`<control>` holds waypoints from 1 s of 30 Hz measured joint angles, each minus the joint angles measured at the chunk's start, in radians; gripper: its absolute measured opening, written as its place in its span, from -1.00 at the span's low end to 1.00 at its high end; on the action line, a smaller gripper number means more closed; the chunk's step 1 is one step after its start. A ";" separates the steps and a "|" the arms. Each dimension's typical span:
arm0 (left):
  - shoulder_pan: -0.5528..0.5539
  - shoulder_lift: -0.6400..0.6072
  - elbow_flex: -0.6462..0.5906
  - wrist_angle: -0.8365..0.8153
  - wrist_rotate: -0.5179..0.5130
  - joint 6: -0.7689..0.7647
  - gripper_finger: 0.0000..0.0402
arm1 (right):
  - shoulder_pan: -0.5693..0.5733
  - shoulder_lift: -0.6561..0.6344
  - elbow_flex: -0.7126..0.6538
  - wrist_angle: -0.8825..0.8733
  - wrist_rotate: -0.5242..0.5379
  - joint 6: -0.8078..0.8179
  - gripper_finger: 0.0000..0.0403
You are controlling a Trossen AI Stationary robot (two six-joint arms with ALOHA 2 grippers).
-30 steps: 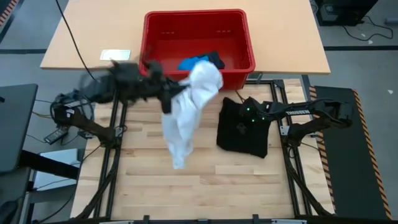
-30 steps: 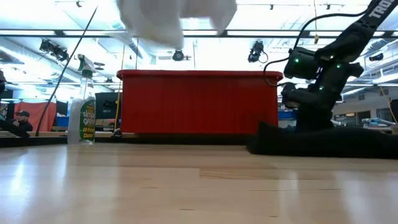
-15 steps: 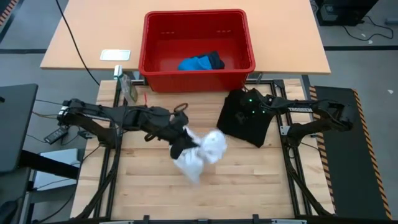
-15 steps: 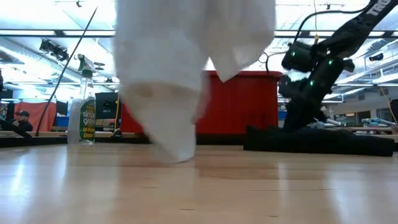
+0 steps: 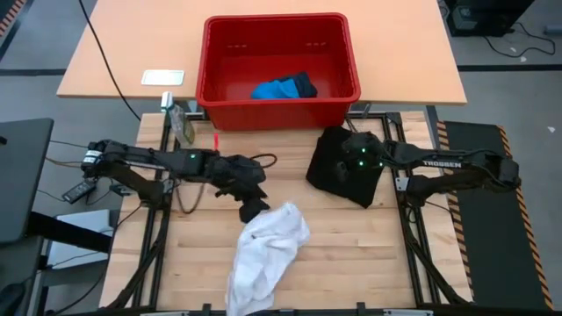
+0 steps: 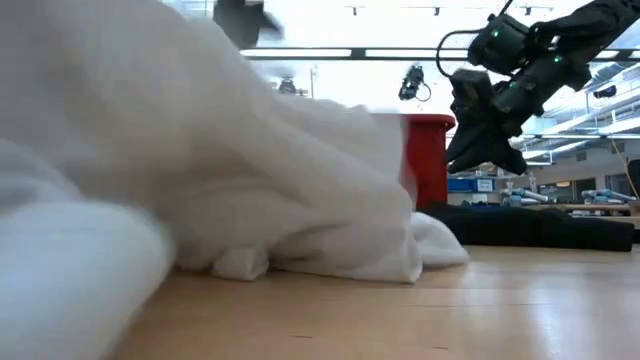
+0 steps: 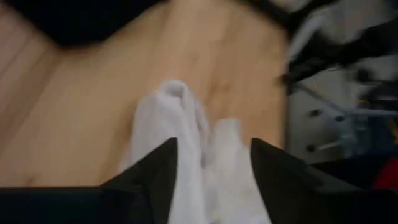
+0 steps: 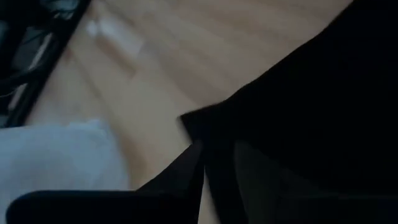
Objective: Fold laundry
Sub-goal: Fold the white polo shirt on the table
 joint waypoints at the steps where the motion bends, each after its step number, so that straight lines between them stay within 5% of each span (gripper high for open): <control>1: 0.020 0.000 -0.030 0.004 0.000 -0.017 0.10 | 0.026 0.000 0.000 0.002 0.000 0.020 -0.50; 5: 0.078 -0.016 -0.091 -0.051 0.057 -0.133 0.35 | 0.152 0.004 0.000 0.043 0.005 0.078 -0.50; 9: 0.033 -0.055 -0.086 -0.124 0.006 -0.229 0.41 | 0.292 0.004 0.000 0.163 0.078 0.083 -0.50; 20: -0.399 -0.059 -0.089 -0.154 -0.245 -0.505 0.41 | 0.528 0.156 0.011 0.666 0.233 -0.242 -0.47; 27: -0.606 -0.041 -0.174 -0.145 -0.295 -0.884 0.41 | 0.540 0.417 0.202 0.583 0.213 -0.346 -0.34; 30: -0.663 -0.037 -0.218 -0.003 -0.296 -0.966 0.41 | 0.540 0.523 0.320 0.475 0.227 -0.451 -0.31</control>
